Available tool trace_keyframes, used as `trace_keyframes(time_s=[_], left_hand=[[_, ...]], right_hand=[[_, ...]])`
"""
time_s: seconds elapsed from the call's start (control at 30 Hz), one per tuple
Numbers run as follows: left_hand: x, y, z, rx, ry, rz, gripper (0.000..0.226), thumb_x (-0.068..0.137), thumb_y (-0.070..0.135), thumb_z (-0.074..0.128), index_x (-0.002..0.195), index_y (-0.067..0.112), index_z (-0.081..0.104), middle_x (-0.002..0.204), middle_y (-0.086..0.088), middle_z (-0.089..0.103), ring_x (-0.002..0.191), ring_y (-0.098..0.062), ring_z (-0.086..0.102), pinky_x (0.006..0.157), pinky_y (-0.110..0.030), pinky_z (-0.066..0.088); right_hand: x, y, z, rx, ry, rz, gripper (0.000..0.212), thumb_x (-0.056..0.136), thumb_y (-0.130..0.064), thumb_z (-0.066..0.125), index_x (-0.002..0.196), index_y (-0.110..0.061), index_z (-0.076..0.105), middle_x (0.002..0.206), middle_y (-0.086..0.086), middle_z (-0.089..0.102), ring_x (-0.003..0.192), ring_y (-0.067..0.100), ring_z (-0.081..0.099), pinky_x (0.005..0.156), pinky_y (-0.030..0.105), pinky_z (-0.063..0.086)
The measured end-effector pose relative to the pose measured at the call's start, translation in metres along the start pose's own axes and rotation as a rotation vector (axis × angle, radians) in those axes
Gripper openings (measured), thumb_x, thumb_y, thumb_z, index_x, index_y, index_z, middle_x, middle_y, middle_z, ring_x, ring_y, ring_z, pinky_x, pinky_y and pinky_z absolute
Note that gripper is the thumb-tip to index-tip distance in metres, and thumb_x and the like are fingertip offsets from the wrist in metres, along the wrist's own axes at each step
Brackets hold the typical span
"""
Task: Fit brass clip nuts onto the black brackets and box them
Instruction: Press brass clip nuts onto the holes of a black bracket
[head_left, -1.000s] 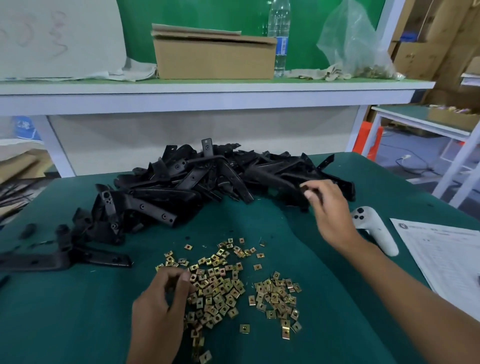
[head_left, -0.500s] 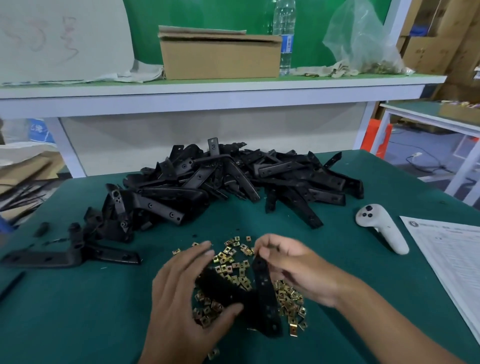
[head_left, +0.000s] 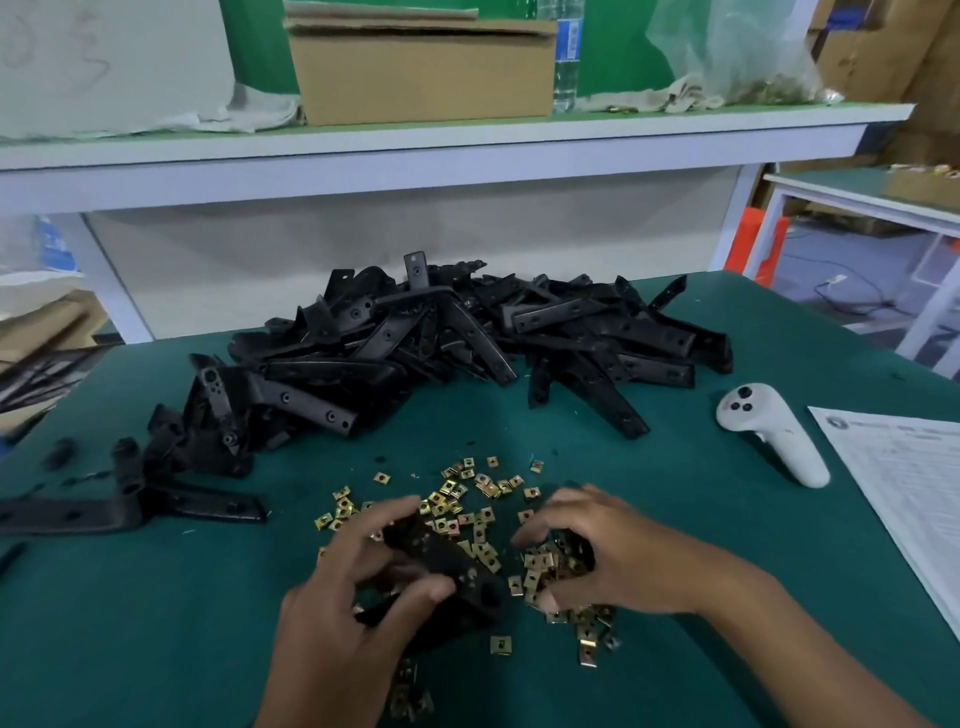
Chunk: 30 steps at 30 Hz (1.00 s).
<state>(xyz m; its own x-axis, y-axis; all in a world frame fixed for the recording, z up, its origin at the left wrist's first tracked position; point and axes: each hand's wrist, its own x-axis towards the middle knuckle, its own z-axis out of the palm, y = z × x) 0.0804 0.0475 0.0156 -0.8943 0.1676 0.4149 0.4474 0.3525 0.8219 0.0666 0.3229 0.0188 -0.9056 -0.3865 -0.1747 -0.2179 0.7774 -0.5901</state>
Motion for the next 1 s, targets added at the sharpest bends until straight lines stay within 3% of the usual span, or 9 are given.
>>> trace_keyframes(time_s=[0.07,0.13,0.2,0.33,0.43,0.53,0.6,0.73,1.0], left_hand=[[0.004,-0.003,0.000,-0.116,0.060,-0.011,0.044,0.074,0.050,0.083,0.111,0.056,0.060,0.086,0.018,0.076,0.078,0.005,0.071,0.069,-0.004,0.050],[0.006,-0.006,0.001,-0.277,0.111,-0.009,0.041,0.070,0.021,0.078,0.100,0.045,0.065,0.097,0.005,0.078,0.077,-0.007,0.074,0.067,-0.014,0.057],[0.007,-0.010,0.001,-0.361,0.144,-0.022,0.036,0.067,0.010,0.075,0.089,0.036,0.065,0.105,-0.001,0.077,0.078,-0.011,0.075,0.064,-0.019,0.059],[0.004,-0.017,0.007,-0.351,0.145,-0.132,0.029,0.061,0.016,0.081,0.074,0.030,0.060,0.080,-0.006,0.073,0.054,-0.013,0.068,0.050,-0.021,0.055],[-0.003,-0.017,0.017,-0.225,0.048,-0.105,0.030,0.060,0.031,0.085,0.078,0.036,0.061,0.078,0.002,0.070,0.059,-0.004,0.064,0.056,-0.016,0.054],[-0.008,-0.015,0.026,-0.188,-0.032,-0.088,0.037,0.065,0.039,0.095,0.085,0.043,0.064,0.084,0.014,0.074,0.072,0.002,0.069,0.065,-0.008,0.051],[-0.009,-0.012,0.028,-0.184,-0.086,-0.081,0.033,0.063,0.044,0.084,0.092,0.044,0.067,0.089,0.015,0.076,0.080,0.001,0.071,0.072,-0.009,0.052],[-0.010,-0.011,0.026,-0.170,-0.145,-0.080,0.032,0.068,0.044,0.080,0.099,0.040,0.072,0.089,0.013,0.077,0.081,-0.003,0.072,0.073,-0.010,0.053],[-0.009,-0.016,0.026,-0.220,-0.194,-0.128,0.032,0.069,0.041,0.079,0.101,0.040,0.075,0.091,0.010,0.078,0.082,-0.008,0.074,0.072,-0.012,0.054]], right_hand=[[0.001,0.003,0.002,-0.032,0.022,-0.010,0.032,0.090,-0.057,0.067,0.119,-0.044,0.062,0.114,-0.029,0.048,0.119,-0.013,0.036,0.104,0.021,0.029],[0.004,0.004,0.004,-0.063,0.064,-0.028,0.022,0.092,-0.055,0.065,0.110,-0.043,0.063,0.108,-0.026,0.052,0.113,-0.012,0.040,0.097,0.018,0.033],[0.005,0.004,0.005,-0.062,0.122,-0.046,0.014,0.094,-0.051,0.064,0.103,-0.042,0.063,0.104,-0.024,0.056,0.109,-0.010,0.045,0.094,0.018,0.037],[0.005,0.002,0.006,0.051,0.270,-0.068,0.005,0.095,-0.044,0.067,0.096,-0.040,0.064,0.098,-0.022,0.064,0.088,-0.007,0.056,0.076,0.015,0.042],[0.007,-0.004,0.004,0.305,0.336,-0.068,0.005,0.094,-0.037,0.070,0.099,-0.037,0.069,0.091,-0.019,0.069,0.061,-0.001,0.045,0.059,0.014,0.037],[0.007,-0.012,0.004,0.572,0.312,-0.062,0.011,0.098,-0.027,0.066,0.107,-0.032,0.070,0.097,-0.014,0.075,0.085,0.000,0.065,0.076,0.009,0.045],[0.006,-0.015,0.006,0.668,0.302,-0.037,0.016,0.102,-0.026,0.060,0.110,-0.034,0.071,0.102,-0.014,0.076,0.103,0.000,0.066,0.083,0.006,0.044],[0.006,-0.020,0.009,0.752,0.272,-0.007,0.020,0.102,-0.032,0.056,0.108,-0.043,0.072,0.081,-0.030,0.065,0.096,-0.011,0.062,0.082,0.008,0.045],[0.008,-0.023,0.014,0.888,0.241,-0.060,0.014,0.088,-0.037,0.068,0.099,-0.030,0.074,0.076,-0.023,0.068,0.075,-0.012,0.062,0.069,0.007,0.047]])
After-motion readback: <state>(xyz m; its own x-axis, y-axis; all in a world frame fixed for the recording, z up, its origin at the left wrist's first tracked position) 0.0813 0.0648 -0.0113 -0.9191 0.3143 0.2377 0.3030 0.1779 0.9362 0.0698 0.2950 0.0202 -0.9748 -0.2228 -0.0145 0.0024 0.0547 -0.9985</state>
